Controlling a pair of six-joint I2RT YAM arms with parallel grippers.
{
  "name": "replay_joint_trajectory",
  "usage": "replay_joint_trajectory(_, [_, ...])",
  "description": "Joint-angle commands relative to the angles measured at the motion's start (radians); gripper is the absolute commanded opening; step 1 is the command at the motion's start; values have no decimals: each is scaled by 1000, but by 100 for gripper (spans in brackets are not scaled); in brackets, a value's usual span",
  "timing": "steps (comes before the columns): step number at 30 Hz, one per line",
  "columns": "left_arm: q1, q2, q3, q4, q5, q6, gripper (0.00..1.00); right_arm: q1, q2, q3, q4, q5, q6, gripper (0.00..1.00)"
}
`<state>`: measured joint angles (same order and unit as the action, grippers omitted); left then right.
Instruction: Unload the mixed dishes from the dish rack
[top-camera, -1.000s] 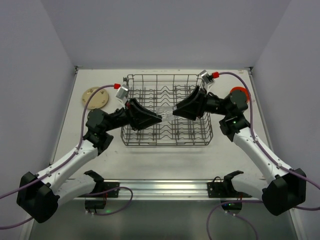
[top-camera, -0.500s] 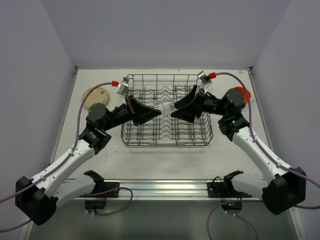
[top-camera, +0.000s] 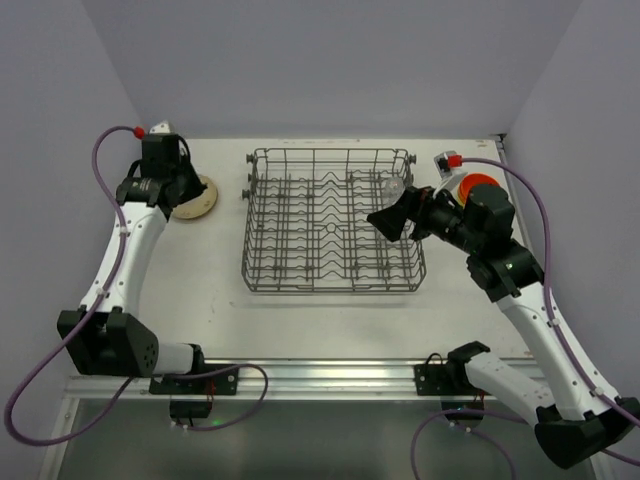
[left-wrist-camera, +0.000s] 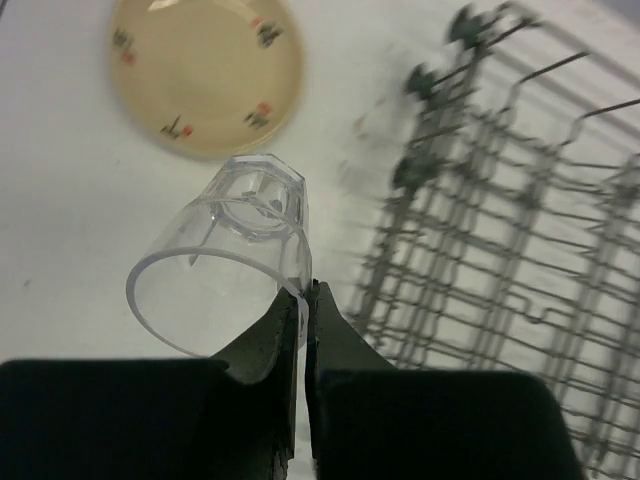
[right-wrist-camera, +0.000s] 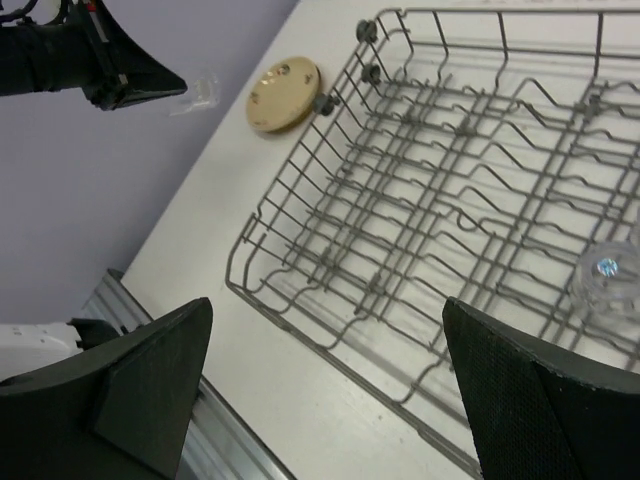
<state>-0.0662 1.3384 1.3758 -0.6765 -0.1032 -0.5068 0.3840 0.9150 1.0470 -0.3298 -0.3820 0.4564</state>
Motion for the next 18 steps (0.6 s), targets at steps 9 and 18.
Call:
replay_joint_trajectory(9, [114,179,-190,-143,-35,21,0,-2,-56,-13,-137,-1,-85,99])
replay_joint_trajectory(18, [115,338,-160,-162,7,102,0,-2,-74,-25,-124,-18,-85,99])
